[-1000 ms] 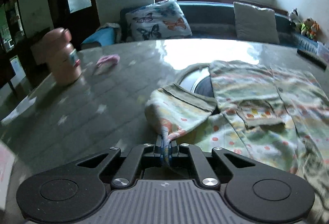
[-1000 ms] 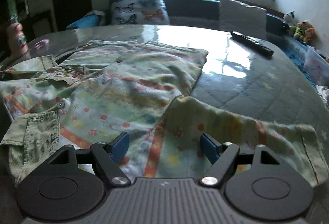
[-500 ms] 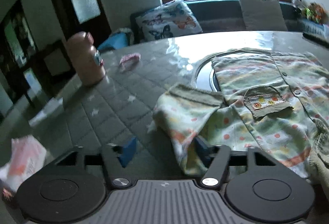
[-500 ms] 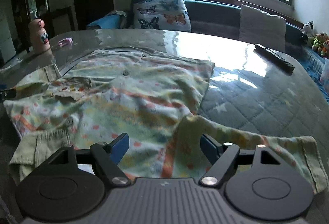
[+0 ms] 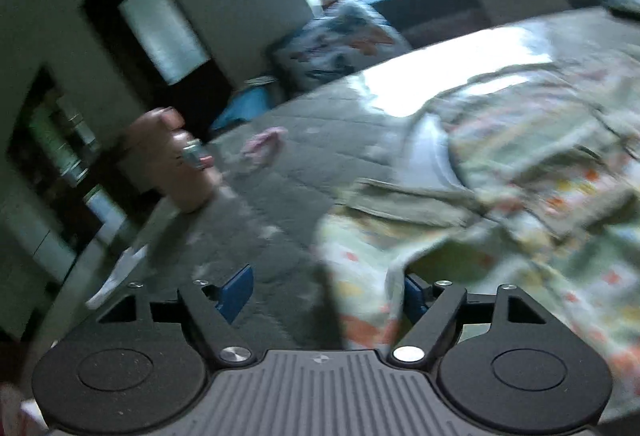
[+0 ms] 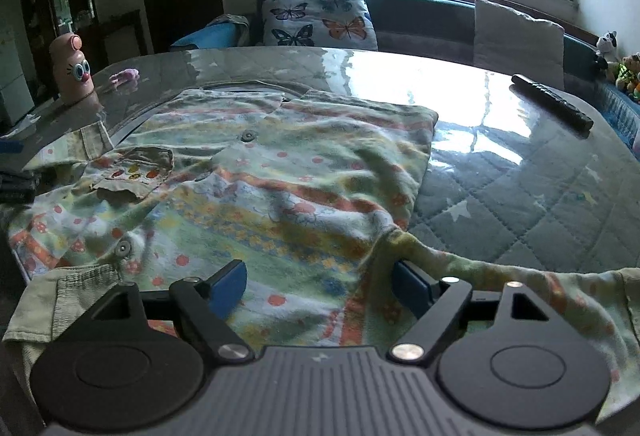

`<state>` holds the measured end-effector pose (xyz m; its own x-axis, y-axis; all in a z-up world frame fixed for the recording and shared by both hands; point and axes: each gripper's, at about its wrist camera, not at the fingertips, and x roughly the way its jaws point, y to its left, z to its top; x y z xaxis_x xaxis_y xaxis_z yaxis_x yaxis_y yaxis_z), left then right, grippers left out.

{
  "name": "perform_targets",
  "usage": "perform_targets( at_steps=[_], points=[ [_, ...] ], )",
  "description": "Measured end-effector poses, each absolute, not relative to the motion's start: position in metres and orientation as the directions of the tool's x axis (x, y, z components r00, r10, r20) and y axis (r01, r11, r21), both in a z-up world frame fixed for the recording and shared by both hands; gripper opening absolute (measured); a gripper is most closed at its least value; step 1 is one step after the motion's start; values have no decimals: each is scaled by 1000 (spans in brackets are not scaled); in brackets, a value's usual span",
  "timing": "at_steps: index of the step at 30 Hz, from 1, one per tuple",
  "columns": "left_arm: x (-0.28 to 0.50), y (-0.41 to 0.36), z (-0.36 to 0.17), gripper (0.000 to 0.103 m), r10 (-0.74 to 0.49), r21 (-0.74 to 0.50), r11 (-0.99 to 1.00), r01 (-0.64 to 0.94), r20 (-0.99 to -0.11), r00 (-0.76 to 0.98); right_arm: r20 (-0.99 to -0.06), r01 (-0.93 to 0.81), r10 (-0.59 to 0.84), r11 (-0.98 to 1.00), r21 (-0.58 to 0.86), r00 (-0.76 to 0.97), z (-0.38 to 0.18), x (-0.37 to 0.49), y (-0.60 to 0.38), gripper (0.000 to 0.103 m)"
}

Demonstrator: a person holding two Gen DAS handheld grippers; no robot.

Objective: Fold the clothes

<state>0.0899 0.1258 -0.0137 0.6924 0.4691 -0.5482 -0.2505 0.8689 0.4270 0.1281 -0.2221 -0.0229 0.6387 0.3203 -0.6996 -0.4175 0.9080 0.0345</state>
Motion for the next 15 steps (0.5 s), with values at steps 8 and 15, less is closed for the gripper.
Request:
perform_targets(
  at_steps=[8,15],
  points=[
    [59,203,8,85,548,200,816,-542,-563,618,-698,-423,316,906,21,643,-24,127,-220,87],
    [34,229,-4,85,602,213,759,-615,-588,540,-698,-423,313,906,16,644,-25,127,-218,89]
  ],
)
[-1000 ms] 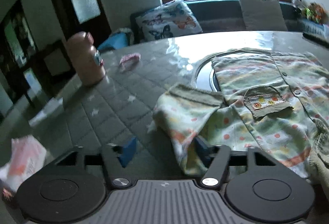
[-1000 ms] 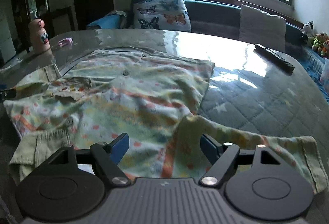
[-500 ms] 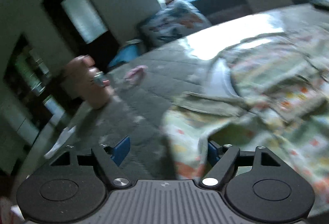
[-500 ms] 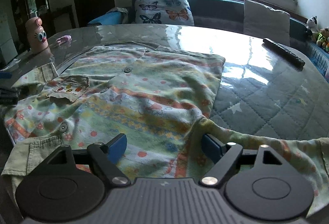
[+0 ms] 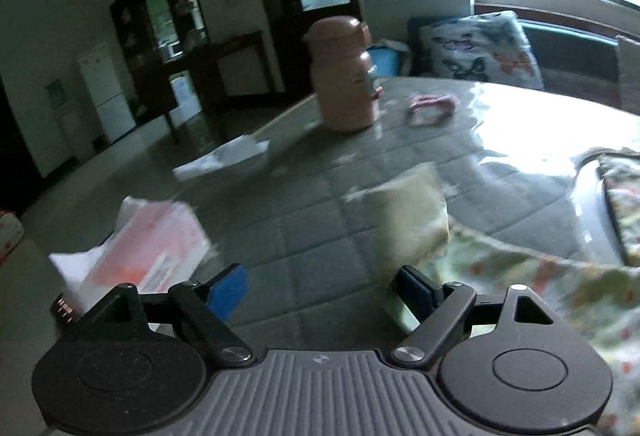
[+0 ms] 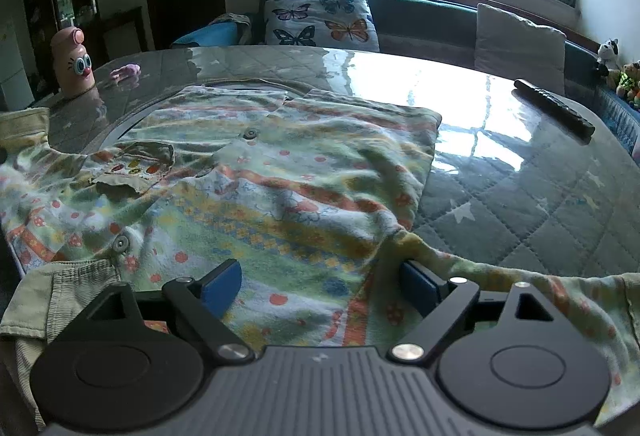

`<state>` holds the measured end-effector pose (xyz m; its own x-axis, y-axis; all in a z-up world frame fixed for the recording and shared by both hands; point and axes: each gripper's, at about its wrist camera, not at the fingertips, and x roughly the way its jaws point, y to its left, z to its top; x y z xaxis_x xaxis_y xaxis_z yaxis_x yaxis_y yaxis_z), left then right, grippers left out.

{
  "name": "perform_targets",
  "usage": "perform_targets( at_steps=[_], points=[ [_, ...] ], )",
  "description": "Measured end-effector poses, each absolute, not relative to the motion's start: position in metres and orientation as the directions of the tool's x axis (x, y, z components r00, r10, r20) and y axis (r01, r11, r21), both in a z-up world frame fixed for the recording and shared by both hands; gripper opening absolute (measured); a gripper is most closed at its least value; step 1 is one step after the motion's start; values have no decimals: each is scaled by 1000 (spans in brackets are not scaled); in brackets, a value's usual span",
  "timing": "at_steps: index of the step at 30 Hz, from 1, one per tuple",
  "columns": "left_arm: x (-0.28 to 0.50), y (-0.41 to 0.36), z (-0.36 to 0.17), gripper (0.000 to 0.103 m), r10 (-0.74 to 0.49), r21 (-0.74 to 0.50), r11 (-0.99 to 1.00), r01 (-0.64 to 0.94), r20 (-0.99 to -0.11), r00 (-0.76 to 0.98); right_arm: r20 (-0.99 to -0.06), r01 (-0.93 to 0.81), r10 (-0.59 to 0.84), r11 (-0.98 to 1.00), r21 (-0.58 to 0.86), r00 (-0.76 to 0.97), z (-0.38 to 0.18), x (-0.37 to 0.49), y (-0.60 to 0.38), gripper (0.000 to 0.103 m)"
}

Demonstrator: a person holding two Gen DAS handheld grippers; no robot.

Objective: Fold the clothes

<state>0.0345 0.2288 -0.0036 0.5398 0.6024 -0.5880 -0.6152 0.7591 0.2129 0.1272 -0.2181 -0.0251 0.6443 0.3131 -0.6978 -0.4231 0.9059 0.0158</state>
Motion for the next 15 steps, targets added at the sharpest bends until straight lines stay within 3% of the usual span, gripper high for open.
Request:
perform_targets(
  at_steps=[8,15],
  points=[
    [29,230,0,85,620,236,749,-619,-578,531,-698,-417,313,909,22,645,-24,127,-218,89],
    [54,201,1,86,520,218,840,-497,-584,623,-697,-409,310,912,27,647,-23,129,-216,89]
  ],
)
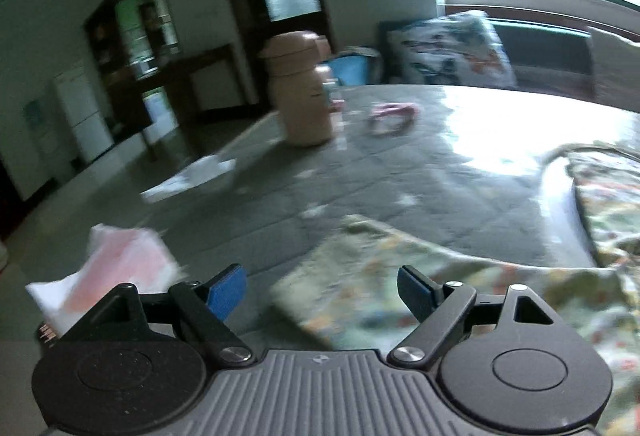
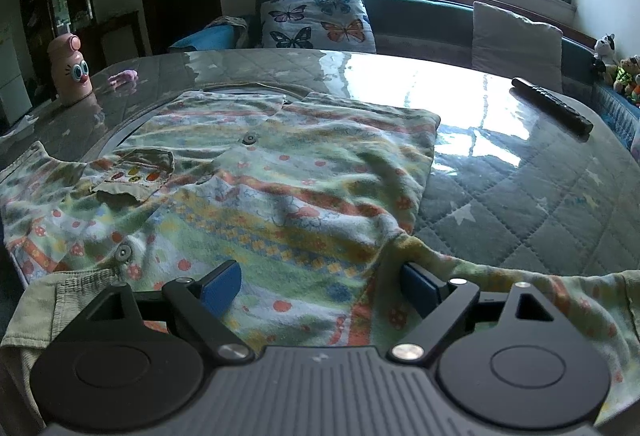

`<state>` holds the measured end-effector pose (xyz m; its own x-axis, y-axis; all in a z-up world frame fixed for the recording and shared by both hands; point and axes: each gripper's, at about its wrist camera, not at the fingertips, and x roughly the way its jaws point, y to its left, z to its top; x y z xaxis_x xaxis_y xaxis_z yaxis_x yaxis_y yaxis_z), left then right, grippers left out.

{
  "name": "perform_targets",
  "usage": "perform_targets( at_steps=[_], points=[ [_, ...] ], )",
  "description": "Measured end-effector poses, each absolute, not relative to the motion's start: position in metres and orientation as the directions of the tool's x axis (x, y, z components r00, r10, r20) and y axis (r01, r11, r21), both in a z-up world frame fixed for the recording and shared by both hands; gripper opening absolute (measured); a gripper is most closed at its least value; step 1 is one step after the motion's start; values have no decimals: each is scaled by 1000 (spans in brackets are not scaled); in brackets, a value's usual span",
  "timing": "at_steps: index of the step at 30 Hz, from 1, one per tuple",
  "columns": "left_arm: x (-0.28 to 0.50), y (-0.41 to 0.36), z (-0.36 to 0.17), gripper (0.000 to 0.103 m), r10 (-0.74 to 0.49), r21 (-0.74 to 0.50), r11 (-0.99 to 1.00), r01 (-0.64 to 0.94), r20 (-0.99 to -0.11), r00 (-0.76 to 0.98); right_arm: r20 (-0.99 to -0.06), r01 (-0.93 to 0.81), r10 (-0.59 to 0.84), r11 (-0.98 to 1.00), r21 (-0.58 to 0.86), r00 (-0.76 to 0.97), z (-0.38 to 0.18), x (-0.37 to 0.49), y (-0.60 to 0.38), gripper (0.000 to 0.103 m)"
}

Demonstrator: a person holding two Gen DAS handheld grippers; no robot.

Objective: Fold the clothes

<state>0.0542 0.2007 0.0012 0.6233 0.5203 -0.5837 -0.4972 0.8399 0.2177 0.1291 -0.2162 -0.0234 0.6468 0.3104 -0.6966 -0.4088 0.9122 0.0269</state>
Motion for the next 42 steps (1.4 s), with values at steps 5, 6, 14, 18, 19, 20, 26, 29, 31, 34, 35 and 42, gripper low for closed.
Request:
perform_targets(
  at_steps=[5,6,14,18,19,20,26,29,31,34,35,42],
  points=[
    [73,184,-15,87,488,263,869,-420,-601,633,-699,-405,304,914,22,647,-24,129,-218,89],
    [76,184,-19,87,492,276,867,-415,-602,629,-701,-403,301,915,21,647,-24,128,-219,89],
    [72,186,-22,96,538,328,842,-429,-574,618,-706,-458,339,888,22,622,-20,108,-212,88],
    [63,174,-15,97,504,308,863,-400,-582,639,-701,-495,353,869,0,619,-19,93,-202,88],
    [61,167,-13,99,485,300,874,-381,-582,653,-699,-500,355,866,-4,620,-18,90,-201,88],
    [59,159,-10,100,465,293,885,-362,-581,667,-698,-504,359,864,-3,620,-18,87,-199,88],
    [53,106,-1,101,336,274,938,-212,-569,750,-694,-520,352,853,-39,629,-20,71,-193,89],
    [54,79,-3,102,298,303,942,-145,-552,779,-694,-525,355,850,-39,627,-20,64,-195,89],
    [55,65,-8,102,283,330,938,-108,-546,789,-695,-521,355,853,-33,626,-20,61,-198,89],
    [51,50,-19,102,278,384,921,-66,-530,801,-695,-512,361,859,-11,621,-18,59,-204,88],
    [50,46,-23,102,281,403,913,-56,-525,804,-694,-507,364,862,-1,620,-17,59,-207,88],
    [46,42,-34,103,304,476,879,-46,-482,822,-695,-456,351,889,38,627,-19,58,-229,88]
  ],
)
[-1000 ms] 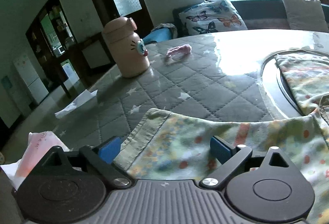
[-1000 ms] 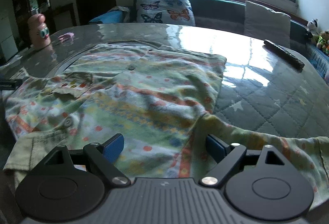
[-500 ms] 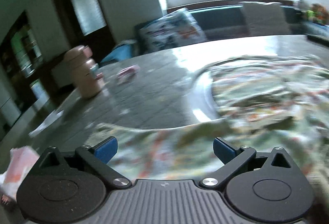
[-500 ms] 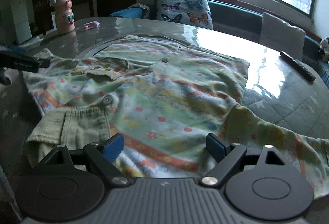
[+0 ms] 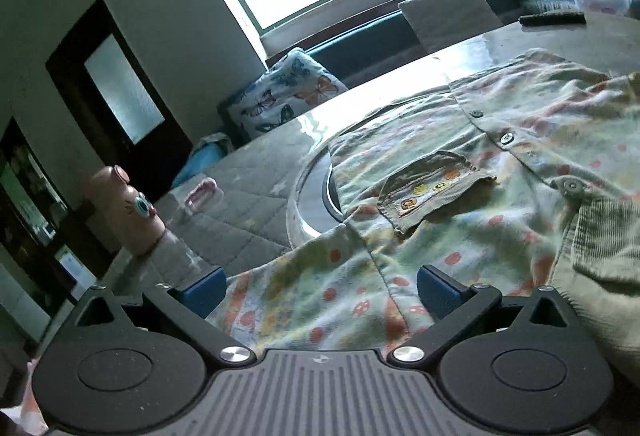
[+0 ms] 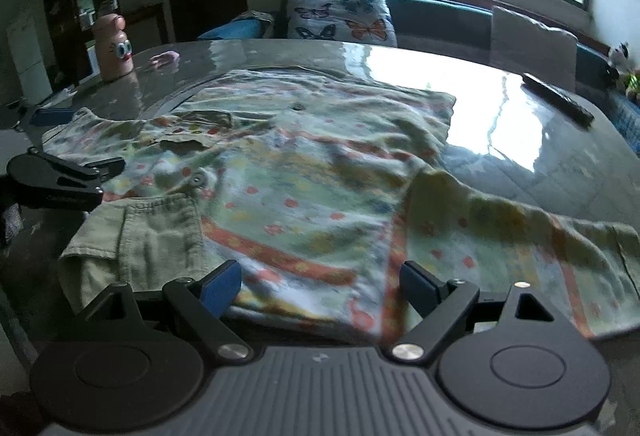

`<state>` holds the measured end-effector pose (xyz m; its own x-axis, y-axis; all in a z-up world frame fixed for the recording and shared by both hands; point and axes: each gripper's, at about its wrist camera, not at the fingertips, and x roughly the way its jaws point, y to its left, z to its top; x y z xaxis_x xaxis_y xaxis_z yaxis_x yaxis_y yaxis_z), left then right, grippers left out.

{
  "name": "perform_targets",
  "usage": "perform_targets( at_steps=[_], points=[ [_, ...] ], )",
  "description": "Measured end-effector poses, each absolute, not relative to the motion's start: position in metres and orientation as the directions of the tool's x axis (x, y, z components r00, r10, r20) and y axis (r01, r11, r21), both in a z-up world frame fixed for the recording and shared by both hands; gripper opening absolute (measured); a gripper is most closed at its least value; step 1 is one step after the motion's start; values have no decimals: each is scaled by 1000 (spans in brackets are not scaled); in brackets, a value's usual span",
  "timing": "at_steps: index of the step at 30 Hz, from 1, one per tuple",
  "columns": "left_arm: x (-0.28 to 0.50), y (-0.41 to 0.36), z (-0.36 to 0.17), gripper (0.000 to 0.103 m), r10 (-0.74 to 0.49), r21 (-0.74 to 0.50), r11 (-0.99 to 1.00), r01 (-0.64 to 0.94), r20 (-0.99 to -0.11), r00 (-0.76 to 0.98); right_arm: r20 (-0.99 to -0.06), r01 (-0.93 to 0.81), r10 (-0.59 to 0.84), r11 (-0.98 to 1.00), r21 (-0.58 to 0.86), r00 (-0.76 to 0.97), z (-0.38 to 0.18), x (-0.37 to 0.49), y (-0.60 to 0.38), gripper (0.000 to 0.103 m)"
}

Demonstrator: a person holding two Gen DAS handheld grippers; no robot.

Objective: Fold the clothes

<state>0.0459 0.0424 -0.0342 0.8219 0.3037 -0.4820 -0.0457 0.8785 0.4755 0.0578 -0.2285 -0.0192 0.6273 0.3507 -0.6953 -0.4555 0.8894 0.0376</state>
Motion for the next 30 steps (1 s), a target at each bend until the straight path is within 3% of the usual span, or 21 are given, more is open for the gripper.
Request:
perform_targets(
  at_steps=[13,16,30],
  points=[
    [46,48,-32,103,311,470,881,-51,-494,812,-682,-289,291,950,122,671,-16,62,-296,82],
    [47,47,-27,103,295,448,893,-46,-505,811,-675,-223,226,970,92,703,-14,64,-313,81],
    [54,24,-4,103,183,340,940,8,-526,831,-634,110,-115,993,-48,765,-25,100,-408,61]
  ],
)
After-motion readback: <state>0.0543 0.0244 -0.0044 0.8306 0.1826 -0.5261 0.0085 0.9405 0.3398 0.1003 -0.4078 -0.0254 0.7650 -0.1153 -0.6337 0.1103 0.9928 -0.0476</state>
